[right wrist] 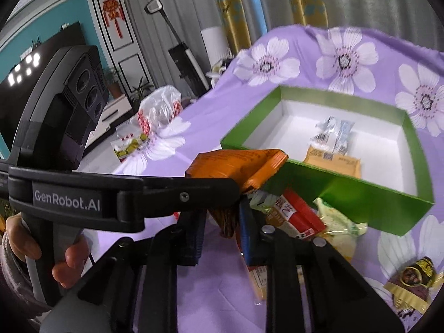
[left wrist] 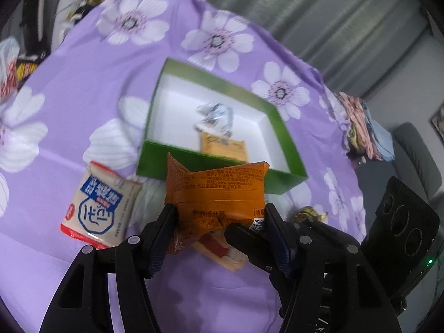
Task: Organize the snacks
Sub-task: 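Carry the orange bag into the box and release it from the right tool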
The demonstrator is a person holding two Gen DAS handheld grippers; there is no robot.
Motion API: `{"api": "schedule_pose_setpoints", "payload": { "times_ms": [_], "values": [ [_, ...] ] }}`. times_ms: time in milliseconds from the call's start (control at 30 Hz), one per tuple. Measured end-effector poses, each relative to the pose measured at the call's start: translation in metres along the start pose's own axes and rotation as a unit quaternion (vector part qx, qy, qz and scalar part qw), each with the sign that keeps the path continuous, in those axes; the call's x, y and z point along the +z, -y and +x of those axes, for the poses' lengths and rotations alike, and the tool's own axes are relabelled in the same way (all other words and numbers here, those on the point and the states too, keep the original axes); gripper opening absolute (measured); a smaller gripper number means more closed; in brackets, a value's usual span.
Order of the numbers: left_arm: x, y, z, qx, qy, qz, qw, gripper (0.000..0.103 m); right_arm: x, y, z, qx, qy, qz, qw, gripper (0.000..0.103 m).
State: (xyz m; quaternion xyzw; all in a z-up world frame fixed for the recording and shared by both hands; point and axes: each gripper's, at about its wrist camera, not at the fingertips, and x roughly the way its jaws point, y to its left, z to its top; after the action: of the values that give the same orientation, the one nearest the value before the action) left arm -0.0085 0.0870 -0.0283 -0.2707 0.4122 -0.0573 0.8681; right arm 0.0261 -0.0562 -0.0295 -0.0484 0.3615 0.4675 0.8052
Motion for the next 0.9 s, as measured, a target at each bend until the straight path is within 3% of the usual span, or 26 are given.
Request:
{"api": "schedule_pose_setpoints", "payload": {
  "times_ms": [367, 900],
  "values": [
    [0.01, 0.046, -0.005, 0.001, 0.017, 0.058, 0.9982, 0.064, 0.006, 0.011, -0.039, -0.023, 0.052, 0.006, 0.998, 0.022],
    [0.045, 0.075, 0.026, -0.011, 0.018, 0.098, 0.9949, 0.064, 0.023, 0.046, -0.047, -0.059, 0.087, 0.016, 0.994, 0.022]
  ]
}}
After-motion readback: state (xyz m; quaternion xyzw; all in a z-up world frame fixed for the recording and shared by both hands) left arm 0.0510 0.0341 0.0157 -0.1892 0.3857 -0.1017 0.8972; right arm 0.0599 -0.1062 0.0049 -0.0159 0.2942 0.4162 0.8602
